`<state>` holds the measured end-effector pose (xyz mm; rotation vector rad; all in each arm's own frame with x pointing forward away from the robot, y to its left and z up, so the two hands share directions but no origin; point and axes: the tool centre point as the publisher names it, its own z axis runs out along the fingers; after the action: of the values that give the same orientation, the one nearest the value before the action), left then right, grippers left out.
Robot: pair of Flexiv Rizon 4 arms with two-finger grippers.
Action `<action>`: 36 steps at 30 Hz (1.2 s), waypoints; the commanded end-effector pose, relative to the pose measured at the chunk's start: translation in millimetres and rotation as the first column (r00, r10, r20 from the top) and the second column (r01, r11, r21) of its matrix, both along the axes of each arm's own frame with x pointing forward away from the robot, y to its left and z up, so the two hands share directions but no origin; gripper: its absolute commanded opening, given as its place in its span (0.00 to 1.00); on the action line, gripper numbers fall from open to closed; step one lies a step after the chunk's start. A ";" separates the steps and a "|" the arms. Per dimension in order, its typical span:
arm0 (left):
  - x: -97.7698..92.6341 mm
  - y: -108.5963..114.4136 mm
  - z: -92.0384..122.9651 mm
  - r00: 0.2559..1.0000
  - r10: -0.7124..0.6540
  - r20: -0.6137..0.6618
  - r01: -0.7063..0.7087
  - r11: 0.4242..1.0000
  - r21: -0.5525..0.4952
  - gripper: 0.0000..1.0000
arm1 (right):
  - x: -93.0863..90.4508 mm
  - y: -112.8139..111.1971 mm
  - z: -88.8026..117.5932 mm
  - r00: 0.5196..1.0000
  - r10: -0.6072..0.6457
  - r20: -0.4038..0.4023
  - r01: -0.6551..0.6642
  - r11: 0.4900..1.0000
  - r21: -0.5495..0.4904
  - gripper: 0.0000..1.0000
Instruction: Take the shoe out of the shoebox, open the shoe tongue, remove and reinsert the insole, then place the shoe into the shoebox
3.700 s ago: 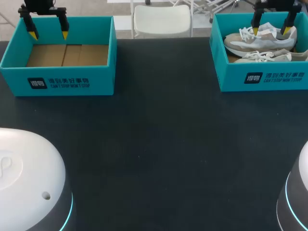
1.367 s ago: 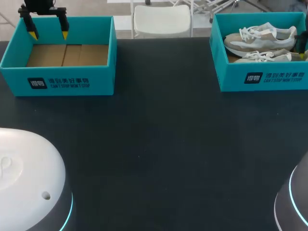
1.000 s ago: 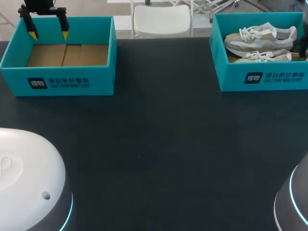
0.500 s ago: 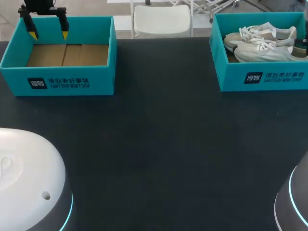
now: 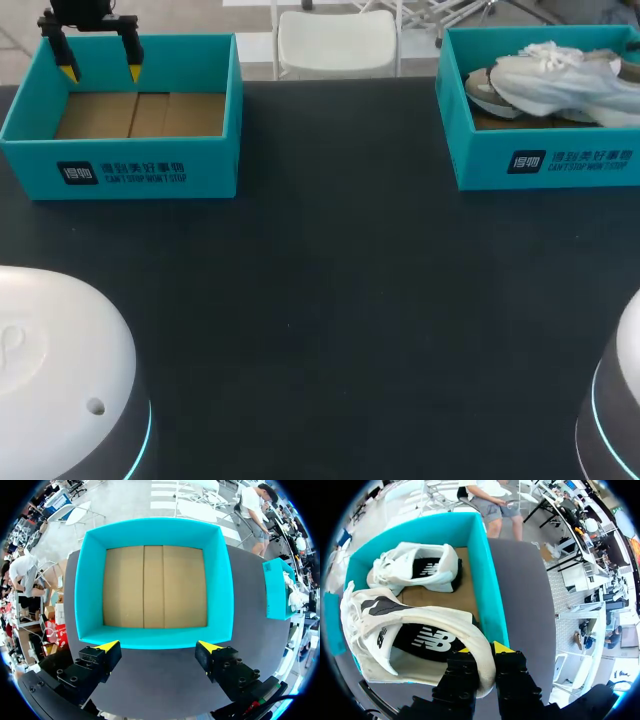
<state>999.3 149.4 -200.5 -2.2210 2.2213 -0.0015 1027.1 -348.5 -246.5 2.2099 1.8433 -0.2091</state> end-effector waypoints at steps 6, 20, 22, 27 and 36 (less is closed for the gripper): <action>0.1 0.3 0.2 1.000 0.000 0.000 0.000 1.000 0.000 1.00 | -9.0 17.9 56.2 0.999 0.030 0.027 -0.029 0.999 -0.021 0.00; 0.1 0.3 0.2 1.000 0.000 0.000 0.000 1.000 0.000 1.00 | -21.6 55.7 122.1 0.990 0.129 0.047 -0.129 0.992 -0.015 0.00; 0.1 0.3 0.2 1.000 0.000 0.000 0.000 1.000 0.000 1.00 | -23.9 60.3 127.4 0.988 0.150 0.039 -0.149 0.989 -0.009 0.00; 0.1 0.3 0.2 1.000 0.000 0.000 0.000 1.000 0.000 1.00 | -27.9 70.7 133.1 0.988 0.157 0.003 -0.156 0.987 -0.034 0.00; 0.1 0.3 0.2 1.000 0.000 0.000 0.000 1.000 0.000 1.00 | -27.3 71.6 131.9 0.989 0.147 -0.003 -0.147 0.988 -0.041 0.00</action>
<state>999.3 149.5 -200.5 -2.2212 2.2211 -0.0016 999.0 -276.4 -116.6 2.0333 1.9719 -0.2168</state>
